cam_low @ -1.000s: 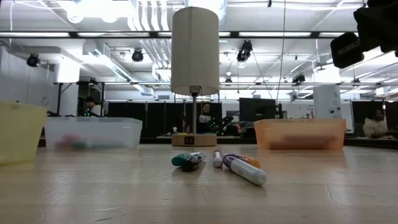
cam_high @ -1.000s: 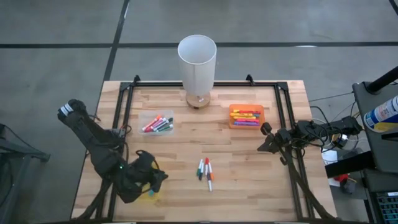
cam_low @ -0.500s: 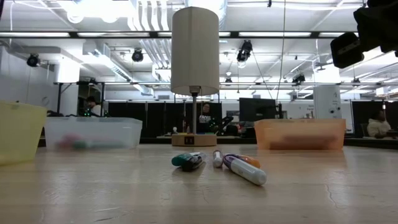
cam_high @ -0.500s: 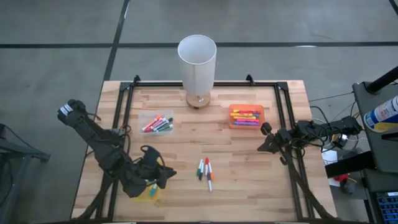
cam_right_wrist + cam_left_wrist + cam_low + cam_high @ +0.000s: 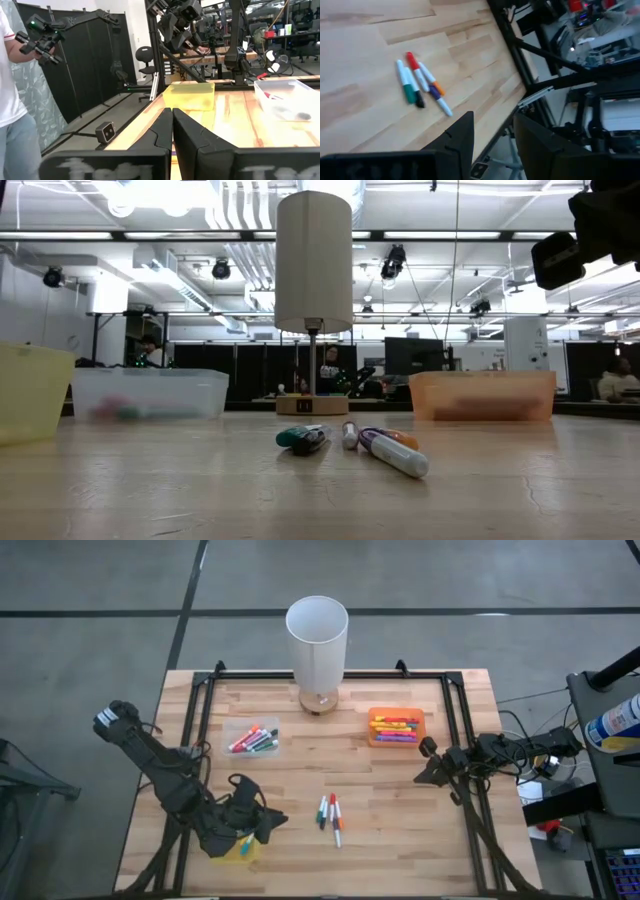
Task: Pick & Place Markers
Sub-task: Put the small black highlighter pen into the yellow bin
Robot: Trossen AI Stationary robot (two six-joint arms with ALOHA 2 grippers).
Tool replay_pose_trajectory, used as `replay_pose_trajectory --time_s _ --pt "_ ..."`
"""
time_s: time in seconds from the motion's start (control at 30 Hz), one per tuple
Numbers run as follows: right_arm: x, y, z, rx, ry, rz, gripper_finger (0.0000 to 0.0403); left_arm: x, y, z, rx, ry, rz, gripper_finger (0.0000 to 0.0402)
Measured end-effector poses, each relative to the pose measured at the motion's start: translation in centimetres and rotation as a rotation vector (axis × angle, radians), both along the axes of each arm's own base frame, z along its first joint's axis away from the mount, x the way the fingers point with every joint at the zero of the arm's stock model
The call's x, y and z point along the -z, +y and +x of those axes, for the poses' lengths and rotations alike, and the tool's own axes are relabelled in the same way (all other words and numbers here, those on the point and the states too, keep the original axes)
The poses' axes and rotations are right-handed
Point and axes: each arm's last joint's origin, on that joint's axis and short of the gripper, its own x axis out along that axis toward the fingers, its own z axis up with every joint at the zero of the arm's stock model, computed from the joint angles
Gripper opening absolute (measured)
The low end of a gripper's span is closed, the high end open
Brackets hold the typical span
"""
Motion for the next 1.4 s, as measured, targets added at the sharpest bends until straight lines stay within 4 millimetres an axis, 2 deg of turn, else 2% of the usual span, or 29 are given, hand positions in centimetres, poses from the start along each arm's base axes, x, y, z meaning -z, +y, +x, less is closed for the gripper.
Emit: replay_pose_trajectory --time_s 0.47,0.8,1.03,1.27,1.4 --pt "0.0 0.0 0.0 0.0 0.0 0.0 0.0009 1.6 -1.3 1.6 0.006 -0.001 0.039 0.0131" --pt "0.0 0.0 0.0 0.0 0.0 0.0 0.0009 0.9 -1.4 2.2 0.015 -0.08 0.082 0.0131" --pt "0.0 0.0 0.0 0.0 0.0 0.0 0.0009 0.3 -0.1 3.8 0.015 -0.121 0.098 0.0131" --pt "0.0 0.0 0.0 0.0 0.0 0.0 0.0009 -0.2 3.0 6.3 0.086 -0.138 0.109 0.0131" --pt "0.0 0.0 0.0 0.0 0.0 0.0 0.0009 0.1 4.6 7.0 0.09 -0.092 0.177 0.0131"
